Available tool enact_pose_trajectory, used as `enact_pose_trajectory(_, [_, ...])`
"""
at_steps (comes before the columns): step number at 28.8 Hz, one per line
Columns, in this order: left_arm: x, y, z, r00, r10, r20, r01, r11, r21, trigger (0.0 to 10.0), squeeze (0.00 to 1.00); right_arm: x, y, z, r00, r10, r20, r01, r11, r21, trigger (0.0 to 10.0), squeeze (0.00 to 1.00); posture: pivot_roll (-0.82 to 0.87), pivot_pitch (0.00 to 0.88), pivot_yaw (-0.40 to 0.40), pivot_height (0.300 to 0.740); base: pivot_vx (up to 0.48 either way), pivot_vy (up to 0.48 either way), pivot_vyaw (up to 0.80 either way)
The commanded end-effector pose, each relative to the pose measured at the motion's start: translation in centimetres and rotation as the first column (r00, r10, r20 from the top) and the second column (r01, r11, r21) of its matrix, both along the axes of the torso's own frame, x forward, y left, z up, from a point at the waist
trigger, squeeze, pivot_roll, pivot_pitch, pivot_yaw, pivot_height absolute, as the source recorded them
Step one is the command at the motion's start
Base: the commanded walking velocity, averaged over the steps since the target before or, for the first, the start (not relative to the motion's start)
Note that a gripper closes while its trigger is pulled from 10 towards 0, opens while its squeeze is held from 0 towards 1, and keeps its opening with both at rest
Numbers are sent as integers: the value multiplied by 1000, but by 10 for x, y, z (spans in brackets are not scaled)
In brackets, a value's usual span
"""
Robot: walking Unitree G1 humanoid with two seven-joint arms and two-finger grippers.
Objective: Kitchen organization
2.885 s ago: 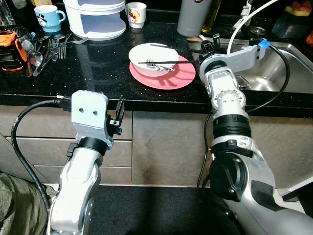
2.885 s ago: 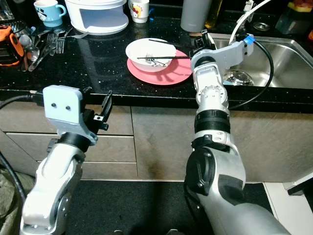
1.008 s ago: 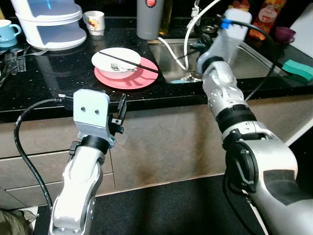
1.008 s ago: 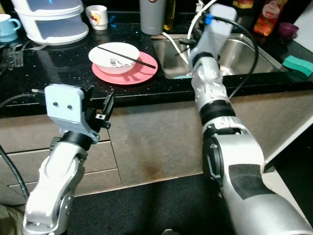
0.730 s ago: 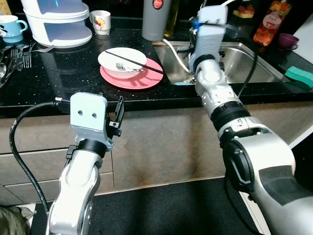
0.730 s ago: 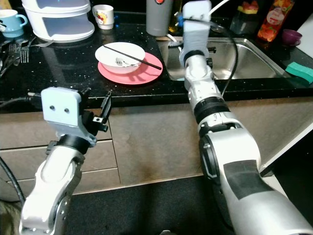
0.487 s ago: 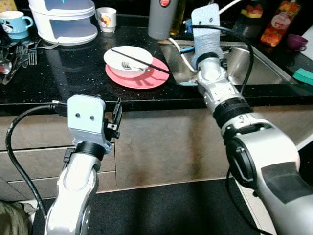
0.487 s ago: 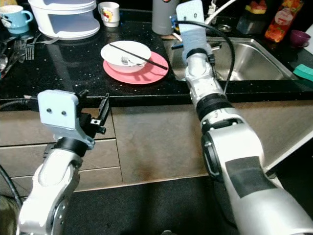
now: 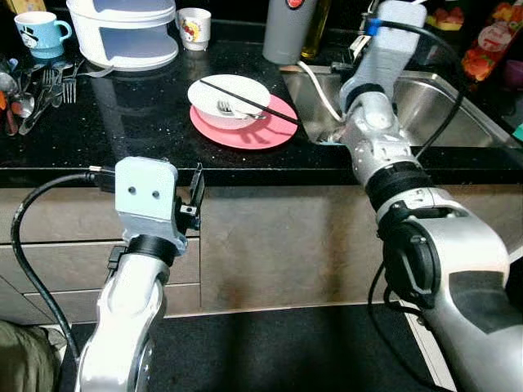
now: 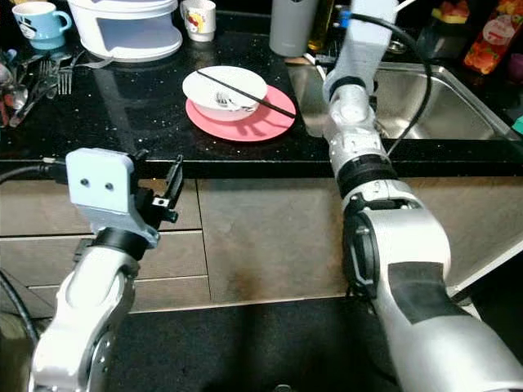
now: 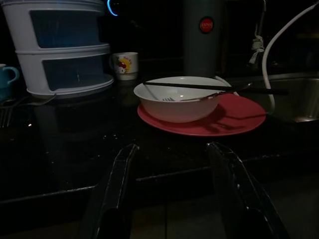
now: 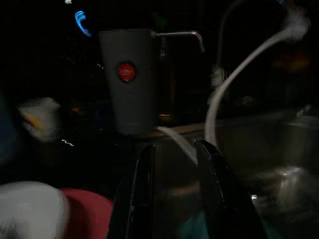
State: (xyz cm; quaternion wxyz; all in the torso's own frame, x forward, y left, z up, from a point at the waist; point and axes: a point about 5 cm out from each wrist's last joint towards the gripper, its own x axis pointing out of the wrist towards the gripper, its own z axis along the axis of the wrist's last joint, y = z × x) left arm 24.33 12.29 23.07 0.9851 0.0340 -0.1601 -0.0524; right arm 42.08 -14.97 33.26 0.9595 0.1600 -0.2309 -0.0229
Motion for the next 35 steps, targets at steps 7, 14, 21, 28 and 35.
enact_pose_trajectory(7, [9,-3,1,999,-27,16,28,1000,-7,10000,0,-10,-7,10,954,221,202,-264,938,224,10000,0,164,9,-55,740,0,0,0])
enact_pose_trajectory(14, [15,-3,1,999,-31,19,31,999,7,10000,0,-16,3,-6,923,311,228,-353,920,172,10000,0,164,0,-48,740,0,0,0])
enact_pose_trajectory(21, [26,11,-2,1000,-1,18,-1,998,66,10000,0,-40,5,-19,750,495,439,-646,690,327,10000,0,180,0,-20,740,0,0,0])
enact_pose_trajectory(28, [34,24,-7,1000,3,10,-4,990,138,10000,0,-52,9,-60,806,501,316,-583,767,269,10000,0,145,0,13,740,0,0,0])
enact_pose_trajectory(35, [40,29,-13,1000,11,4,-11,986,165,10000,0,-70,-1,-105,854,502,138,-520,829,206,10000,0,135,0,11,740,0,0,0])
